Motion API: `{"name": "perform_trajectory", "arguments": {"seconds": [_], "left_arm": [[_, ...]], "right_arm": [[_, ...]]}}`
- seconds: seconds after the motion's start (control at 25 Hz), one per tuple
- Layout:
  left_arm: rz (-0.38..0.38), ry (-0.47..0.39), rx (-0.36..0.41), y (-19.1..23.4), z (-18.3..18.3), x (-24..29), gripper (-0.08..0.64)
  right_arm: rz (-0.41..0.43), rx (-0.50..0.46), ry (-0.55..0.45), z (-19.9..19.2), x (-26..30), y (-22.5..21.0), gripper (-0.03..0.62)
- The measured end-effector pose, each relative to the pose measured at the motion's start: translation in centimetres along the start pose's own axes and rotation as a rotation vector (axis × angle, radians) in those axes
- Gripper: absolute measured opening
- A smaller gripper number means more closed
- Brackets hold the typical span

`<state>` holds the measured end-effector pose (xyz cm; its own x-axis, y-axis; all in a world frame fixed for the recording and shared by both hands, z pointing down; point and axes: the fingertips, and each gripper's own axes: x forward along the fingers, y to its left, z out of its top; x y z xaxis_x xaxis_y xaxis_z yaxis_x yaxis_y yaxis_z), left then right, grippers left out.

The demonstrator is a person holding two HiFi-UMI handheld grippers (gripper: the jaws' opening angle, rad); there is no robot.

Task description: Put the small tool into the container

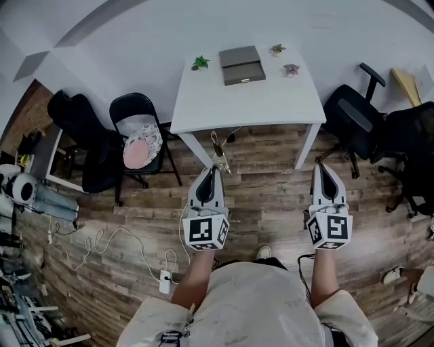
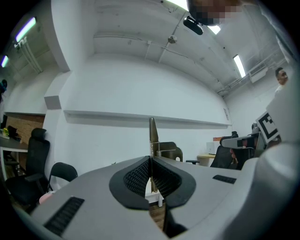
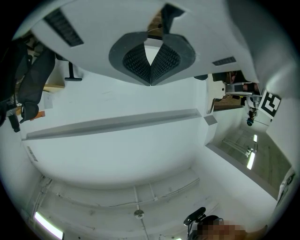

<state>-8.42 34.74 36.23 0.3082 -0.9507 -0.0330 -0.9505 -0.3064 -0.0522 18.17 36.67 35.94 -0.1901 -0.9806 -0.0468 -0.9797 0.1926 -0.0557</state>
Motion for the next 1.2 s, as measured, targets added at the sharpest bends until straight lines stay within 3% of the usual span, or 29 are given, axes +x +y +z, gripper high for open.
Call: {"name": "perform_trajectory", "arguments": {"seconds": [0.68,1.2], "left_arm": [[-0.006,-0.018,0.007,-0.6,-0.8,3.4,0.006],[-0.016,-0.019,-0.021,4.7,-2.4,11.1,0.006]], "right_arm": [[-0.007,-0.015,0.015,-1.4,2.5,-1.8,0.017],[-0.029,-0.044,0.022,-1.7,11.2,-1.0,0.017]]}}
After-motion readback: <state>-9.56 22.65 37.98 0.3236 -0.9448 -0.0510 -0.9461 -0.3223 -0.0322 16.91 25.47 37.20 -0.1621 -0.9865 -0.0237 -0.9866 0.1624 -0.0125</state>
